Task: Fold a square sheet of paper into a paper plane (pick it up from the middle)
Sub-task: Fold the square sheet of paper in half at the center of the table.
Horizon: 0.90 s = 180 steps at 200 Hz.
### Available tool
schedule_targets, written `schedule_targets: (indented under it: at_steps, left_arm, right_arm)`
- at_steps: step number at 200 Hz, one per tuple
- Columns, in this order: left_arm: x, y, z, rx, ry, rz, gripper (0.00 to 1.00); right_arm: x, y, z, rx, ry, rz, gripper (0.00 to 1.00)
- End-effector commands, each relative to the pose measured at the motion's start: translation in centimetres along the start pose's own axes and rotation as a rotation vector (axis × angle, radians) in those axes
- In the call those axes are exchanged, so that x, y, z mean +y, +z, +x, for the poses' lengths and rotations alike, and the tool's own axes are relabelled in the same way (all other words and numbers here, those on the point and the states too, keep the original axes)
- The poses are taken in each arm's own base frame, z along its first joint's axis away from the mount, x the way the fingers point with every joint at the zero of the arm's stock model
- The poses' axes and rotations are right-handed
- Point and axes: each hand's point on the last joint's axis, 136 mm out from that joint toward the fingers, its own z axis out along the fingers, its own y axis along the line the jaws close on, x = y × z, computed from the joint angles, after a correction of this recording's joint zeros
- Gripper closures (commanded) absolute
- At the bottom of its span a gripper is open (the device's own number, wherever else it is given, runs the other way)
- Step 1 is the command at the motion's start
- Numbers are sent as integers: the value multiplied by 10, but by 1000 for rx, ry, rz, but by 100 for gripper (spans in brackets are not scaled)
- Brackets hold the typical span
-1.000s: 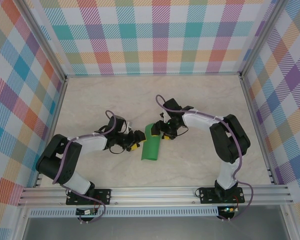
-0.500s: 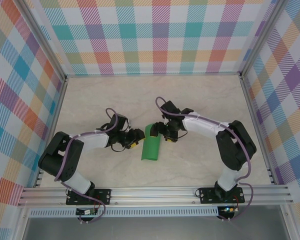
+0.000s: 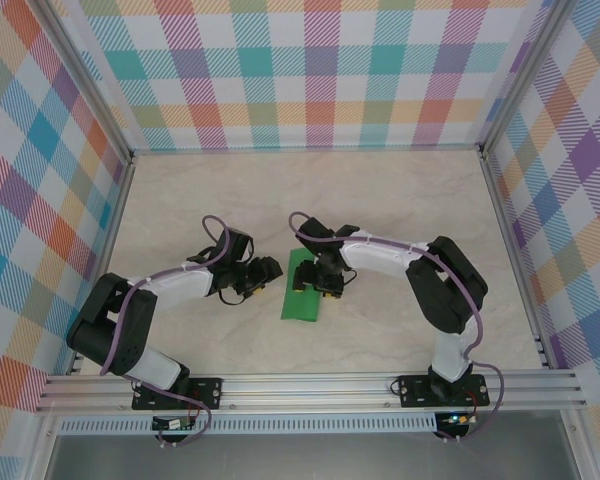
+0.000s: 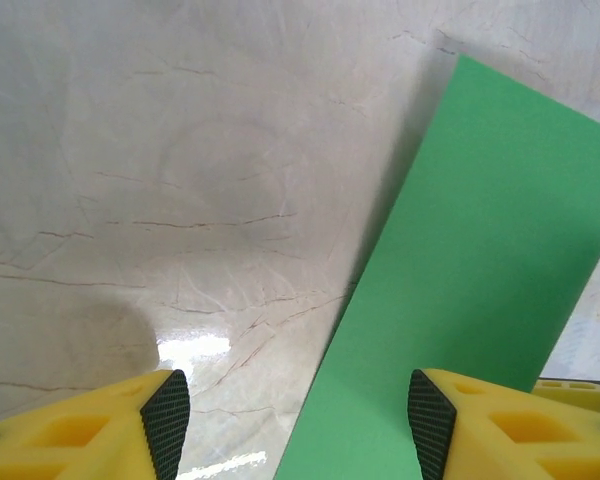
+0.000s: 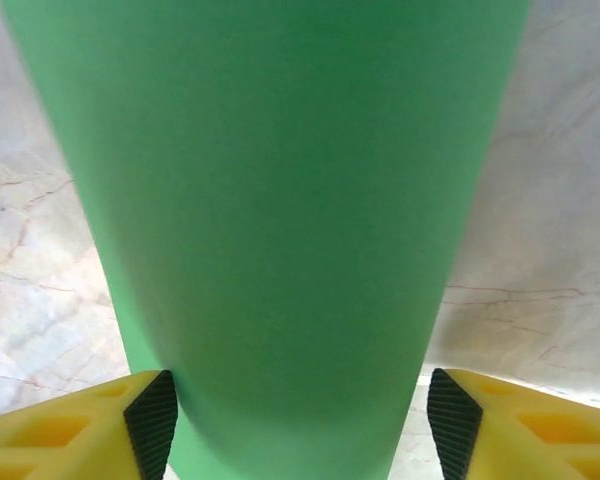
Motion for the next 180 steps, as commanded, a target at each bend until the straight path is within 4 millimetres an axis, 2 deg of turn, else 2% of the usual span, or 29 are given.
schedule_targets:
  at_steps: [1, 61, 85, 125, 152, 180]
  left_arm:
    - [-1, -2, 5, 9, -7, 0, 38]
    - [-6, -6, 8, 24, 19, 21, 38]
    - [-11, -5, 8, 31, 29, 39, 39]
    - [-21, -6, 7, 53, 56, 58, 44]
    - [-30, -4, 8, 73, 67, 98, 47]
    - [-39, 2, 13, 103, 77, 140, 54]
  right_arm:
    - [-9, -1, -3, -16, 16, 48, 34]
    - [-25, 3, -2, -36, 27, 65, 33]
    - [-28, 8, 3, 9, -9, 63, 35]
    - [-37, 14, 10, 58, -23, 87, 43]
    - [-42, 17, 12, 86, -31, 98, 44]
    - [-48, 24, 16, 120, -44, 118, 46]
